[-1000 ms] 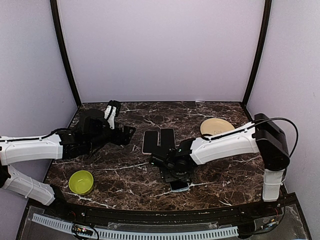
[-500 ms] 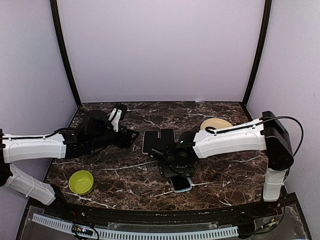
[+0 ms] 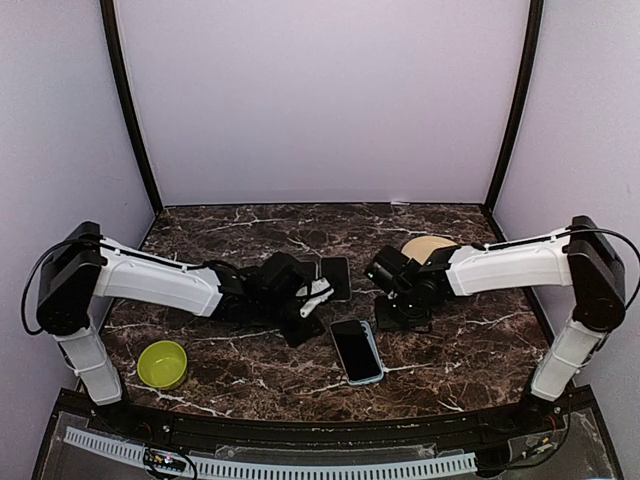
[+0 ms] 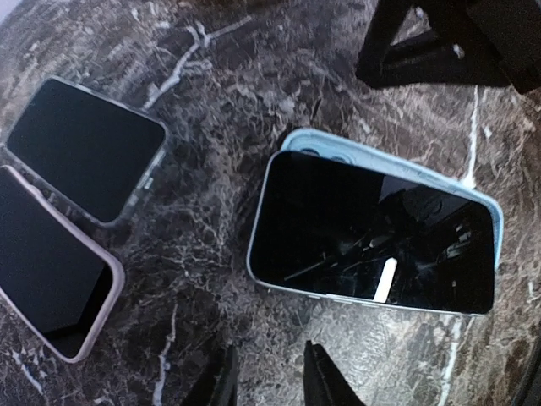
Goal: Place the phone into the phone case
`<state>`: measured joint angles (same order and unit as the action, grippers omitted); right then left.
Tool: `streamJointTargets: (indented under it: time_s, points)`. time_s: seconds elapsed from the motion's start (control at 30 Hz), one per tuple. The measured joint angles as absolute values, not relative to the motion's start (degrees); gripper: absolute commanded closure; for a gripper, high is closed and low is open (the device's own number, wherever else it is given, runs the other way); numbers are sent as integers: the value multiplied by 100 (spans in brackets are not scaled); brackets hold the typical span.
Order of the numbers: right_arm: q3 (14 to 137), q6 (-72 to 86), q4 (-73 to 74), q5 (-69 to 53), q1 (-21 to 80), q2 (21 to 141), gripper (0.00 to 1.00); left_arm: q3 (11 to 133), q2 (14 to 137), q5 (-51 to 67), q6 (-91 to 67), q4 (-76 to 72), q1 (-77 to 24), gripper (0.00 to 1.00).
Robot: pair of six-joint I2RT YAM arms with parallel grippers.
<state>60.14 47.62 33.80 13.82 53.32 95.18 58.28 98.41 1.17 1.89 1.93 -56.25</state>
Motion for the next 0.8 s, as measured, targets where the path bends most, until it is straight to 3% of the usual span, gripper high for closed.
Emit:
streamJointTargets:
  time_s: [0.07,0.4,0.7,0.8]
  points:
    - [6007,4663,3221,1354,5293,9741,91,6088,10226,36,303,443,-5710,79]
    - [5994,4351,2602,1168,5315,10254,100,7008,11286,-486,738,1024,-5839,82]
    - [5575,4403,1951,768,5301,10038,100,7347,11555,-690,840,1035,-6058,83]
    - [5430,4449,1841,604,5234,9929,93,7391,11572,-683,891,1037,-6093,82]
